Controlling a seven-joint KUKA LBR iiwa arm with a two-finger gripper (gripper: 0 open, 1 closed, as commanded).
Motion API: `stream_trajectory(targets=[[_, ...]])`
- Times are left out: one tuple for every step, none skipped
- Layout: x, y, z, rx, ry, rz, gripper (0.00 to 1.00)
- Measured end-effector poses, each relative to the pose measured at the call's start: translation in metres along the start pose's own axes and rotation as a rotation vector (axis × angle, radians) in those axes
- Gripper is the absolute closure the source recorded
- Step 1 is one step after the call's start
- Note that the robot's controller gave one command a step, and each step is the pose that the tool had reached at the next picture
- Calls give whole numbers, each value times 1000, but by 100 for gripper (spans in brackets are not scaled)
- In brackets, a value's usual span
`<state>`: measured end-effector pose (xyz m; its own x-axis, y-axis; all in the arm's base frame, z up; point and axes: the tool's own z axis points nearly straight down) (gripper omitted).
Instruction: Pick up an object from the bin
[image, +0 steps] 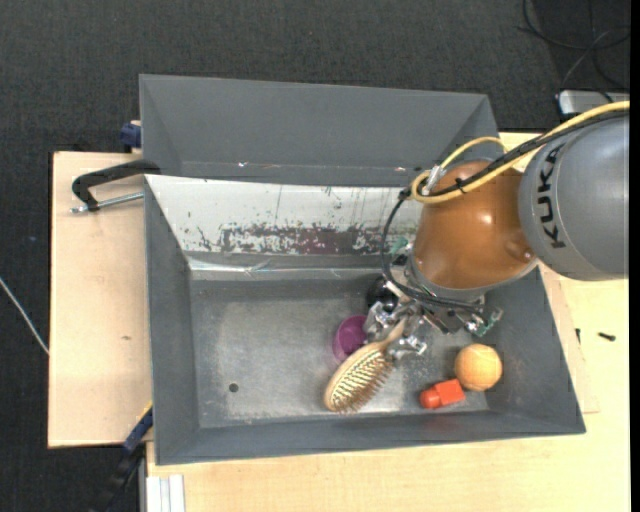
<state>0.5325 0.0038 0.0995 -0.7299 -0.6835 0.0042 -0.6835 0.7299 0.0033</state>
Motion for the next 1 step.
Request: stream_trajectory(targets=[[-2, 0, -19, 3, -6, -3, 100]])
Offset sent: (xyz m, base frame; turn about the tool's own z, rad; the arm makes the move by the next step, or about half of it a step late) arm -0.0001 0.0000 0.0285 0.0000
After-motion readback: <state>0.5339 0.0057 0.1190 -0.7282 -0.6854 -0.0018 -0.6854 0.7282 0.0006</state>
